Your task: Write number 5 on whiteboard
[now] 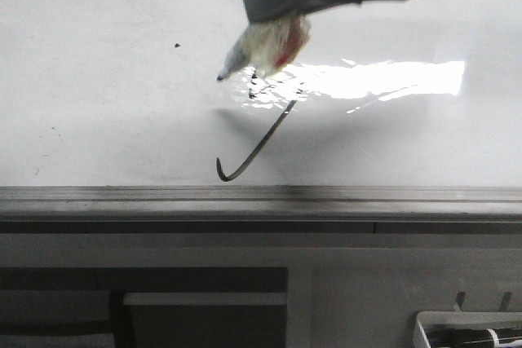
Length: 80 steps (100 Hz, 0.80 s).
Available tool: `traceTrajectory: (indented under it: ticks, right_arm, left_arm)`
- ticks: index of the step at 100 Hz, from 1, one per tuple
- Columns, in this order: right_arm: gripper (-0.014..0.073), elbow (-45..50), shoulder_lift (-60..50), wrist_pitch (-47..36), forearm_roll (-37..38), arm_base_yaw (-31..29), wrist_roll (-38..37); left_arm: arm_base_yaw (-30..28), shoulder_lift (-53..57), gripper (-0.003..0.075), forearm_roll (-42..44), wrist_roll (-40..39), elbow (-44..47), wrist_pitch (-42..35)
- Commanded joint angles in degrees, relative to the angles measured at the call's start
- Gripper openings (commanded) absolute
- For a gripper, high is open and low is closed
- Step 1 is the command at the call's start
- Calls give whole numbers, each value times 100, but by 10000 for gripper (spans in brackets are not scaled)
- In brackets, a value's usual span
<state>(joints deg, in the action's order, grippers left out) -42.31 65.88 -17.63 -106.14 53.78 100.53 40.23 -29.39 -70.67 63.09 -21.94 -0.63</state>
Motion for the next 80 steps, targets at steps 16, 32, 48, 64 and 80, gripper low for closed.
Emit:
traceTrajectory:
  ticks: [16,32,48,64,80]
  right_arm:
    - [-49,-201,-285,-415,16,-78,343]
    - [-49,-201,-164,-494,16,-259,343]
    - [-49,-201,-154,-5,16,-543,333]
    - [-49,-201,-96,119,6,-683,333]
    - [-49,-211,-13,361,6,-727,333]
  left_arm:
    - [0,-5,-20,5,-63,-161,-153]
    - [0,-5,-20,5,-63,-161,-153]
    - [0,-5,-20,5,-63,-161,-153]
    - [0,-5,-20,5,-63,-161,-153]
    - [0,-5,-20,5,-63,-161,-153]
